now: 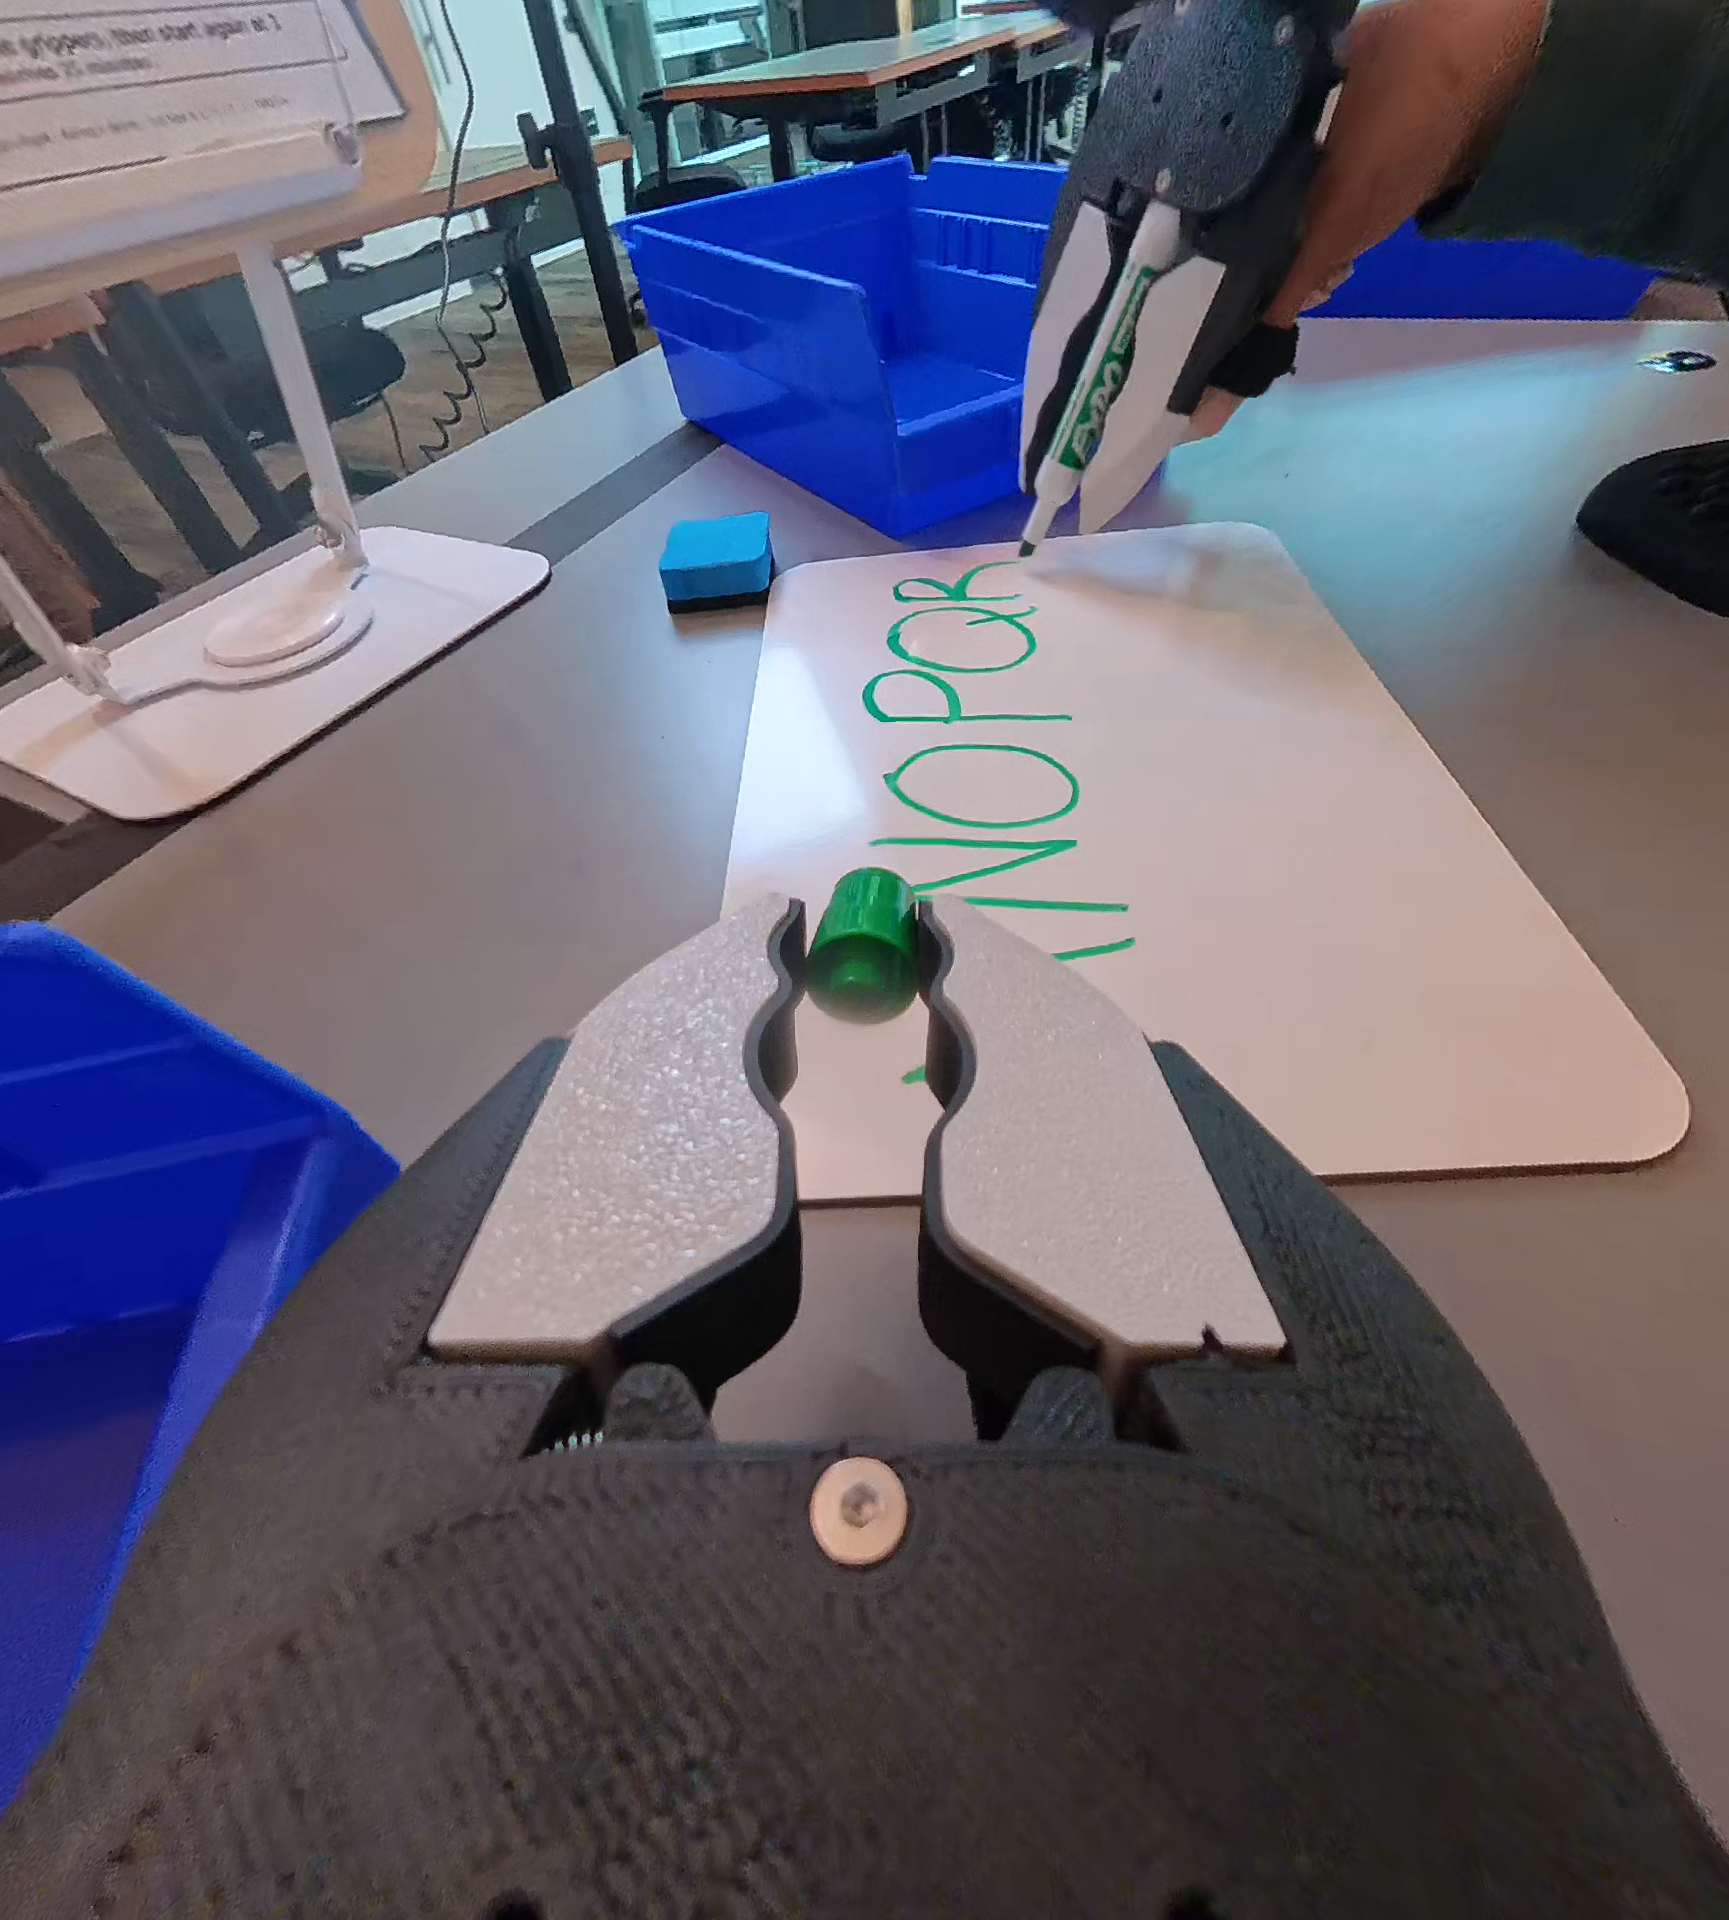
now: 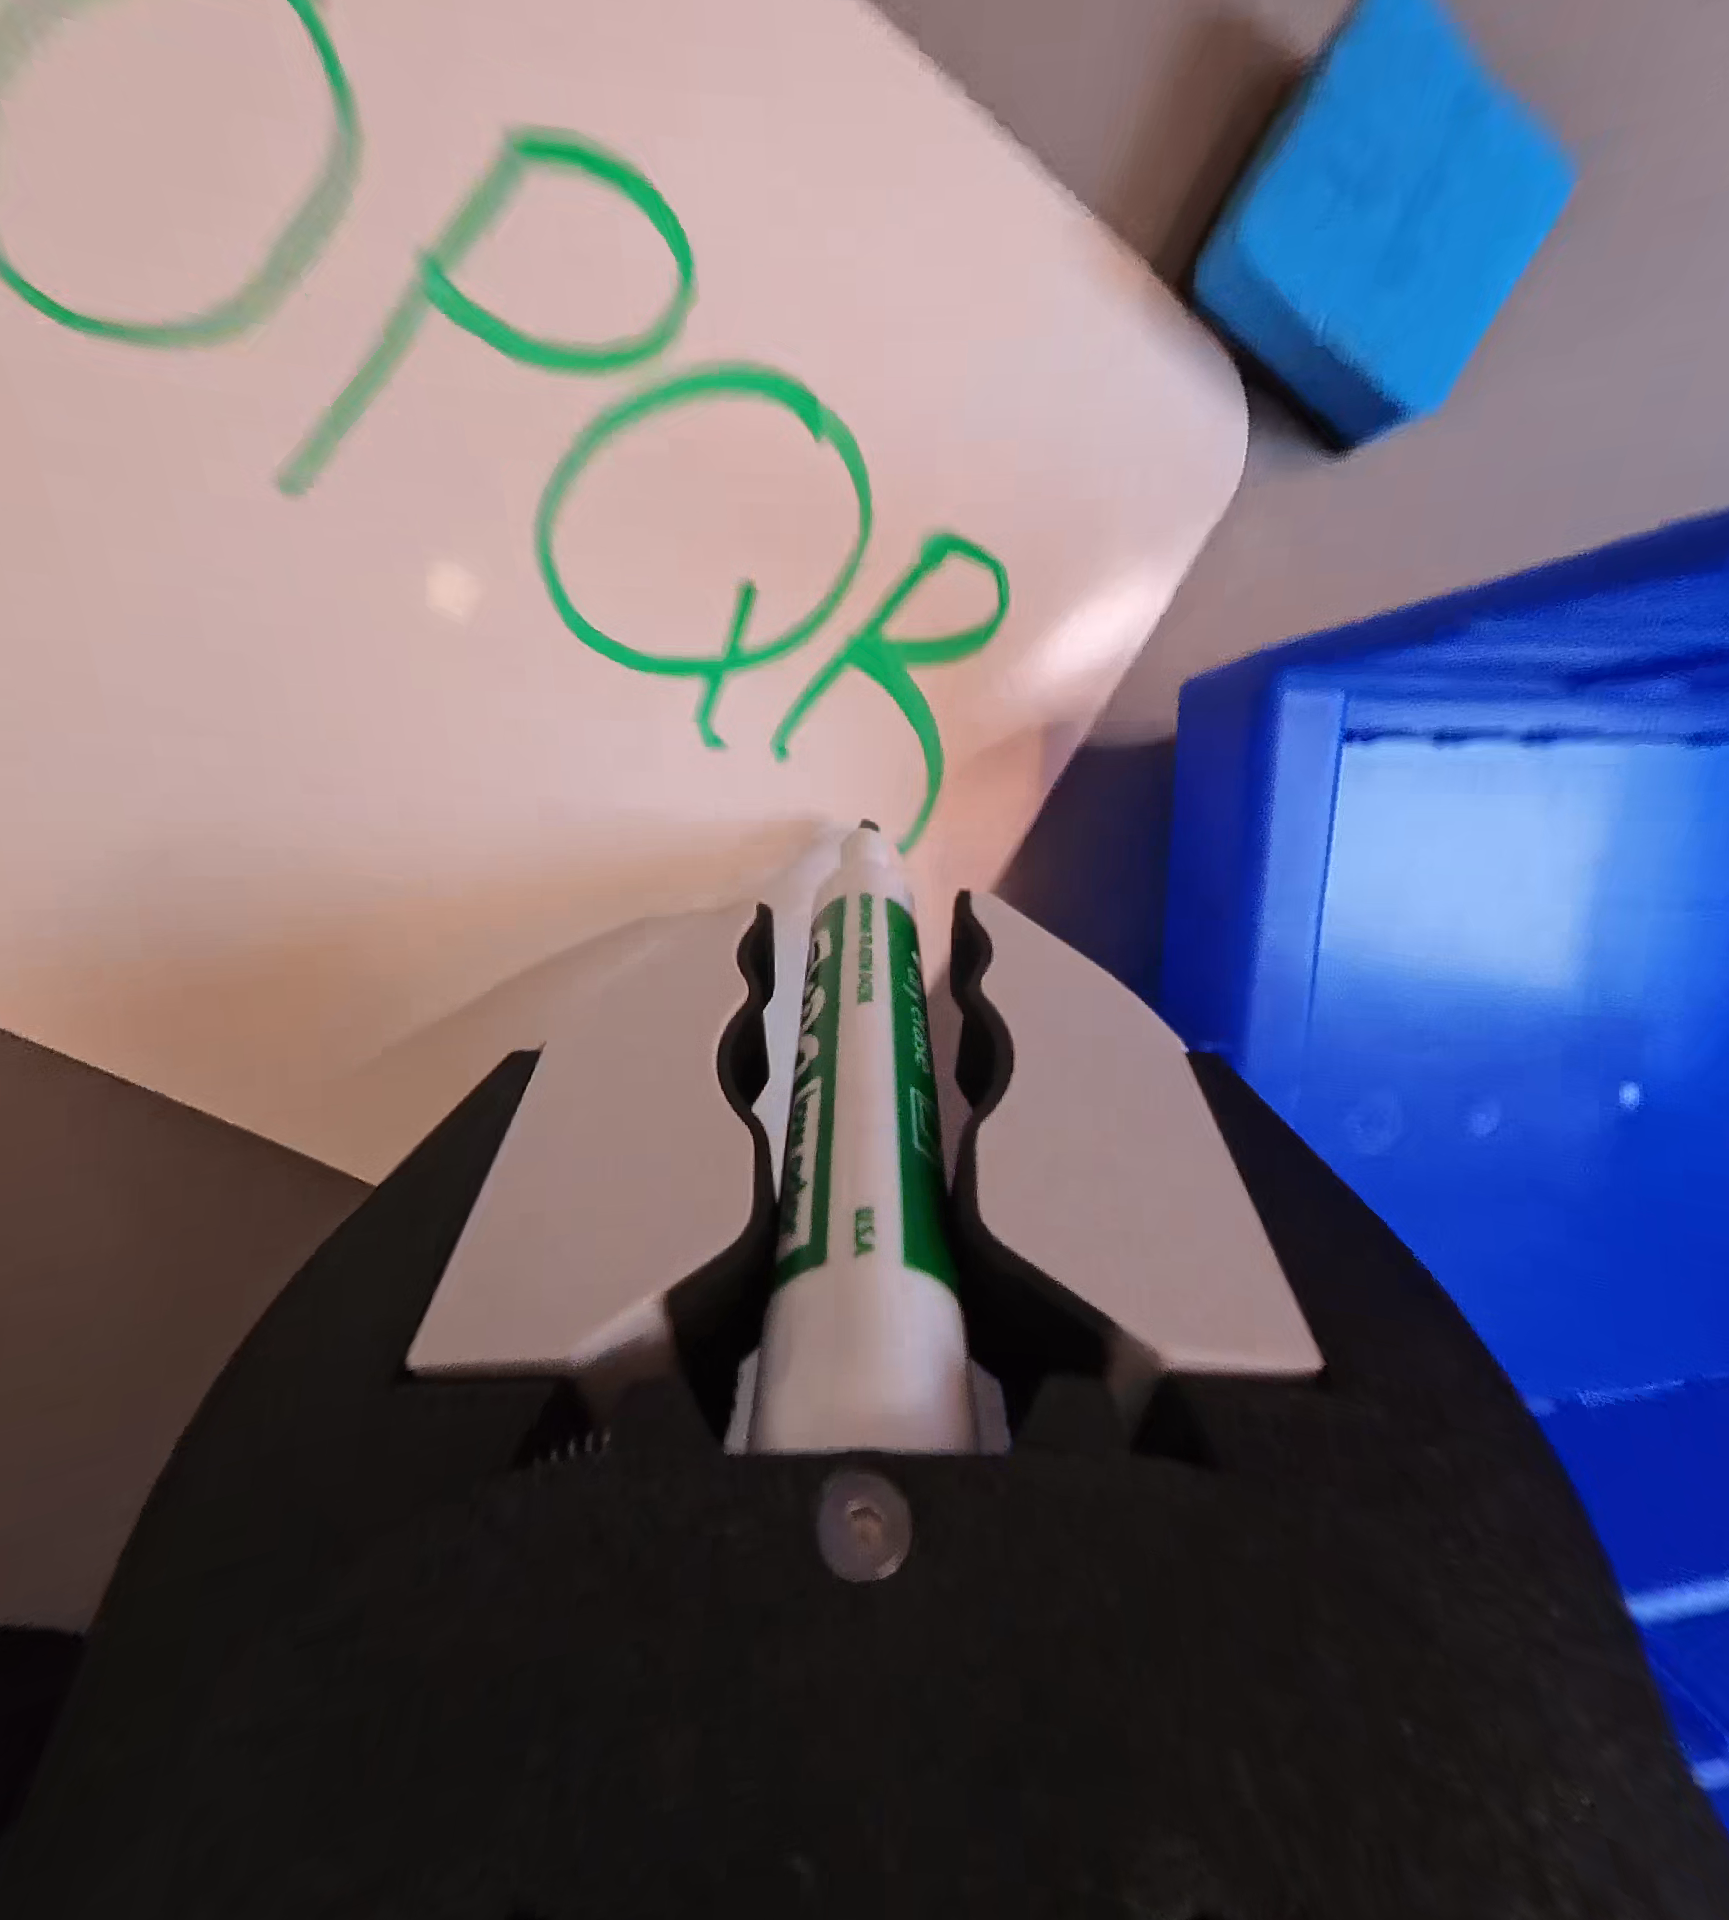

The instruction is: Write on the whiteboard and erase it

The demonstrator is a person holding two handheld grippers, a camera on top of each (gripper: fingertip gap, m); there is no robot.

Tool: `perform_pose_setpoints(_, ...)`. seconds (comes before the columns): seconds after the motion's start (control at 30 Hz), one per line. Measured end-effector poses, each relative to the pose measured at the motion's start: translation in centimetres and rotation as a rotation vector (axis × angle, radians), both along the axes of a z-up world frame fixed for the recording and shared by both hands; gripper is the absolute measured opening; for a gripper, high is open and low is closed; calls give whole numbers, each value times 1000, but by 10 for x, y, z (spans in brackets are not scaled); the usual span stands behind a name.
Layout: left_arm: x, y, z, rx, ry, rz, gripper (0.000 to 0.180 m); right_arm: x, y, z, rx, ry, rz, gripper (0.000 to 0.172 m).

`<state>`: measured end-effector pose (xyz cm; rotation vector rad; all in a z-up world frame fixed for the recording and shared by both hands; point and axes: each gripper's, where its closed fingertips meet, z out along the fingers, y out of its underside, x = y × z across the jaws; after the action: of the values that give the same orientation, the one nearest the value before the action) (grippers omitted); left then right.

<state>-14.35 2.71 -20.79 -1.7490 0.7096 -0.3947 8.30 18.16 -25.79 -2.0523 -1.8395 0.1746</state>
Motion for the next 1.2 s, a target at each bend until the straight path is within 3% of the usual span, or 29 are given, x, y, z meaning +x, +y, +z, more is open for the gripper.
perform_pose_setpoints(0.17, 39, -25, 27, 258, 133, -128, 20, -64, -101, 91, -173, 670, 226, 34)
perform_pose_setpoints(0.3, 77, -48, 45, 478, 334, -175, 20, -88, -185, 125, -297, 954, 333, 34)
perform_pose_setpoints(0.37, 92, -58, 50, 545, 397, -192, 20, -95, -210, 122, -333, 991, 347, 34)
perform_pose_setpoints(0.6, 117, -89, 74, 659, 319, -272, 20, -100, -243, 123, -643, 1115, 348, 36)
perform_pose_setpoints(0.83, 131, -108, 73, 662, 306, -379, 20, -102, -272, 119, -930, 1149, 337, 35)
perform_pose_setpoints(0.93, 137, -115, 55, 617, 360, -442, 20, -101, -284, 105, -906, 1092, 324, 33)
perform_pose_setpoints(1.07, 145, -124, 53, 595, 318, -522, 20, -96, -288, 108, -1043, 1178, 301, 33)
perform_pose_setpoints(1.13, 148, -120, 51, 619, 331, -515, 20, -93, -283, 106, -935, 1148, 299, 34)
perform_pose_setpoints(1.2, 143, -91, 64, 594, 319, -365, 23, -87, -255, 119, -563, 1053, 352, 34)
